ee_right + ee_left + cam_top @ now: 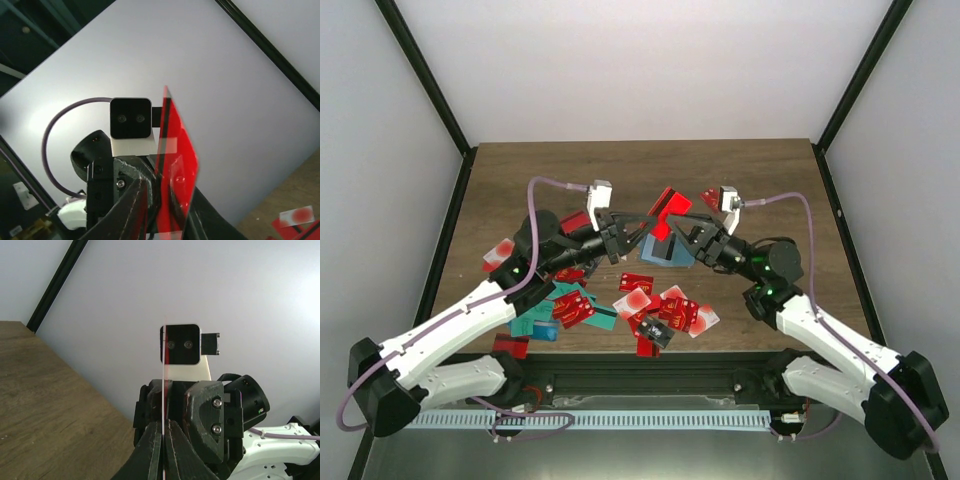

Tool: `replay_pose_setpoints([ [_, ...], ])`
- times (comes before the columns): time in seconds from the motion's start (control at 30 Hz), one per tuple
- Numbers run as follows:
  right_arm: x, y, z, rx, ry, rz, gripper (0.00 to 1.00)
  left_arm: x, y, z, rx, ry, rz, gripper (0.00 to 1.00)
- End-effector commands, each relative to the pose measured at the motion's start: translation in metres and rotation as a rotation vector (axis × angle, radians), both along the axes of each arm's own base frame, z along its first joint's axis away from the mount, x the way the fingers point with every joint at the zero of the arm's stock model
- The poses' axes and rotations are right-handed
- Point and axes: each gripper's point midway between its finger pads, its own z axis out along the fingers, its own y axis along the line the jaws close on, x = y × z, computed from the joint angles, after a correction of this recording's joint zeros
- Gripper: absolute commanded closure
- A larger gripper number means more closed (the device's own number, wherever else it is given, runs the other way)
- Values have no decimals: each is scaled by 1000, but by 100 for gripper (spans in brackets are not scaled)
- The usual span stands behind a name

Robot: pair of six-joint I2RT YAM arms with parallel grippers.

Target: Put the credit cards into the card holder

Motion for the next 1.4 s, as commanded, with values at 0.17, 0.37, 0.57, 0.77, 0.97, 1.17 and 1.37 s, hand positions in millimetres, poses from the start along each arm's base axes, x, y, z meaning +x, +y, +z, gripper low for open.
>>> replay_pose_setpoints([
  [0.17,4,-2,13,-26,-48,-59,99,8,-8,-20,25,16,2,87],
  [0.37,41,-36,-38,-243,110,-370,99,46,6,-84,267,64,195,42],
  [0.57,64,-83,-108,-460,298,-611,99,80,10,-180,502,225,178,40],
  [0.77,62,-100,-141,-569,373,-667,99,98,2,-256,588,375,108,37],
  [0.97,61,-108,-159,-666,401,-693,99,118,3,-302,657,456,129,37],
  [1.17,64,-111,-163,-699,396,-712,99,129,4,-326,693,507,122,38],
  [1.37,67,-106,-167,-692,404,-696,99,131,-7,-326,672,499,69,40],
])
